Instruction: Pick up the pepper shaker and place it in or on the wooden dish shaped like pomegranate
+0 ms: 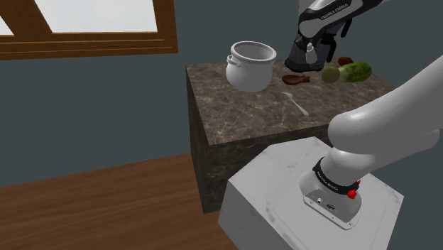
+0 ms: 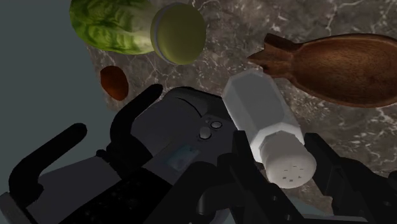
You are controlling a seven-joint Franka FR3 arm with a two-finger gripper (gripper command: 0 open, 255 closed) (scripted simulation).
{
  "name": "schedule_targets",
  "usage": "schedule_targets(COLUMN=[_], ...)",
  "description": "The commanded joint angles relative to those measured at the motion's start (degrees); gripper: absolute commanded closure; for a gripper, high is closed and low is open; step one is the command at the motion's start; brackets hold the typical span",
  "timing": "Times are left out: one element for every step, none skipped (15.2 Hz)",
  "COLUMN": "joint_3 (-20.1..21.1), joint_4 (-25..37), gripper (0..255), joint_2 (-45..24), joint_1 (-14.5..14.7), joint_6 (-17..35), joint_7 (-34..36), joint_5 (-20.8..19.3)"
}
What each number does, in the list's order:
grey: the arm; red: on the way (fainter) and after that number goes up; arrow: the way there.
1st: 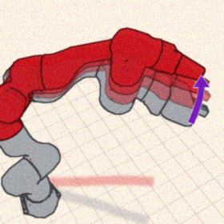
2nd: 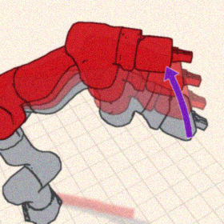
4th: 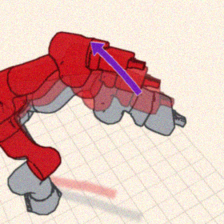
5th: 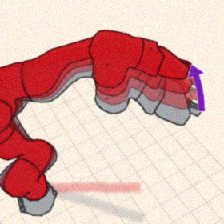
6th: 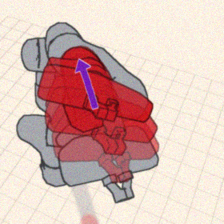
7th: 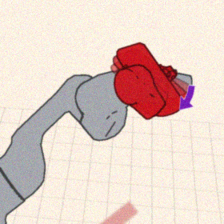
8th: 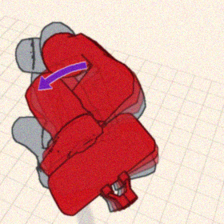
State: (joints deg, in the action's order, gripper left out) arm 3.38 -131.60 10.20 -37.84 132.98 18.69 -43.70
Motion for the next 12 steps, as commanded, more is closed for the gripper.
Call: schedule_targets(joint_3=[0.0,0.0,0.0,0.0,0.0,0.0,0.0,0.0,0.0,0.0,0.0,0.0], joint_4=[-0.3,-0.6,-1.0,-1.3,-1.5,-1.8,-2.1,-2.3,-2.6,-2.8,-3.0,-3.2], gripper=[255,255,255,255,255,255,255,255,255,255,255,255], joint_2=[-1.1,-1.5,-1.9,-2.3,-2.7,-3.1,-3.5,-4.0,-4.4,-4.9,-5.4,-5.9], joint_1=[-0.2,-0.3,-0.4,-0.5,-0.6,-0.7,-0.8,-0.9,-1.0,-1.1,-1.2,-1.3], joint_6=[1.2,1.7,2.2,2.8,3.3,3.8,4.3,4.8,5.3,5.8,6.2,6.7], joint_7=[1.2,1.8,2.5,3.2,3.8,4.5,5.2,5.9,6.6,7.4,8.1,8.9], joint_5=[-1.0,-1.6,-2.1,-2.6,-3.2,-3.7,-4.3,-4.9,-5.5,-6.1,-6.8,-7.4])
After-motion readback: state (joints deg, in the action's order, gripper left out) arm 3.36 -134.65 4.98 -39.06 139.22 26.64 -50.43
